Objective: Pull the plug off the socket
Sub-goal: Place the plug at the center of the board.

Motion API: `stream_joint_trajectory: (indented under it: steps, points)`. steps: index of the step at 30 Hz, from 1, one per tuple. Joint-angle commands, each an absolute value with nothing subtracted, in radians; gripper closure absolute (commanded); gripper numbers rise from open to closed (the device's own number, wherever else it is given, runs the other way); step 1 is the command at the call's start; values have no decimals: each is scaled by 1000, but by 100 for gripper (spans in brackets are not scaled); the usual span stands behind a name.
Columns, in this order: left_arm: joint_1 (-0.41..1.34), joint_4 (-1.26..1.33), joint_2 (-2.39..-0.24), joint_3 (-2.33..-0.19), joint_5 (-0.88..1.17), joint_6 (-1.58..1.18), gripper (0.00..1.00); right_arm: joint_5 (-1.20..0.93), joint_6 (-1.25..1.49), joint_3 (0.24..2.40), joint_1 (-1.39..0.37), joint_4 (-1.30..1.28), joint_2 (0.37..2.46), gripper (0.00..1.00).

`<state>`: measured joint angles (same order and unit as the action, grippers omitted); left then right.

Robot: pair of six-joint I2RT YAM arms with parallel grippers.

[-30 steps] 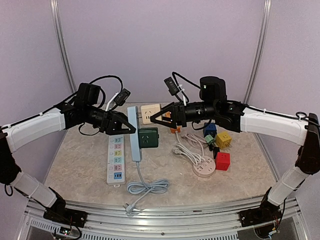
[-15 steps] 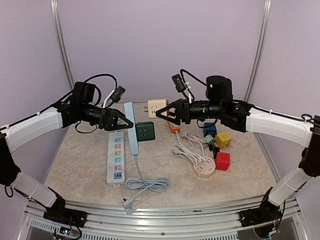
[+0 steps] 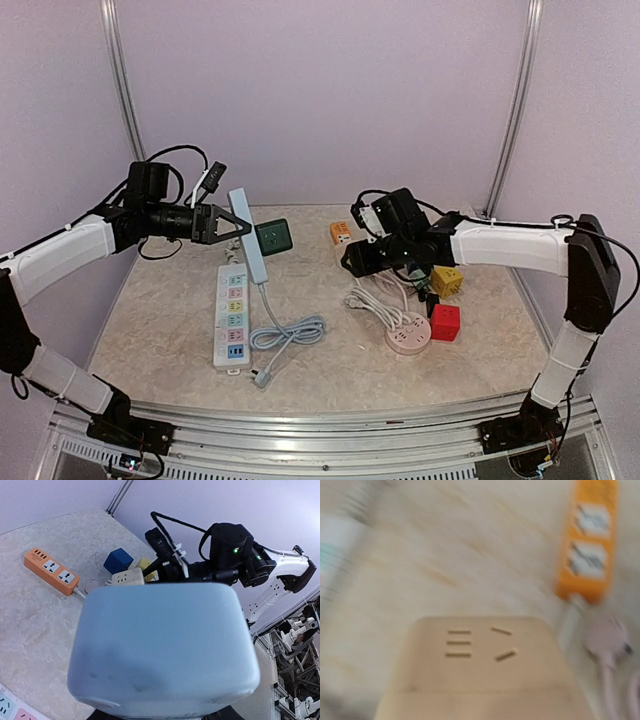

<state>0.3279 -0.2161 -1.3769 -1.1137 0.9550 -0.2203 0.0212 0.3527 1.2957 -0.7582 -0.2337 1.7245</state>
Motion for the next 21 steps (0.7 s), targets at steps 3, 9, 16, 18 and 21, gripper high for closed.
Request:
stream_joint_trajectory:
  steps: [3,9,16,18,21]
  points:
    - [328,-169,-1358,-1118,957,-245,100,219,334,1317,-715,-286,1841,100]
    - [332,-180,-1362,-1123,956,-241,100,235,333,1328,-687,-263,1926,100]
    - [343,-190,-1370,-1128,957,-236,100,227,352,1308,-681,-252,1928,60]
    - [346,-195,-1371,-1131,958,-234,100,225,356,1299,-681,-248,1919,48]
    - [349,-199,-1371,-1133,954,-232,100,217,360,1291,-681,-246,1905,37]
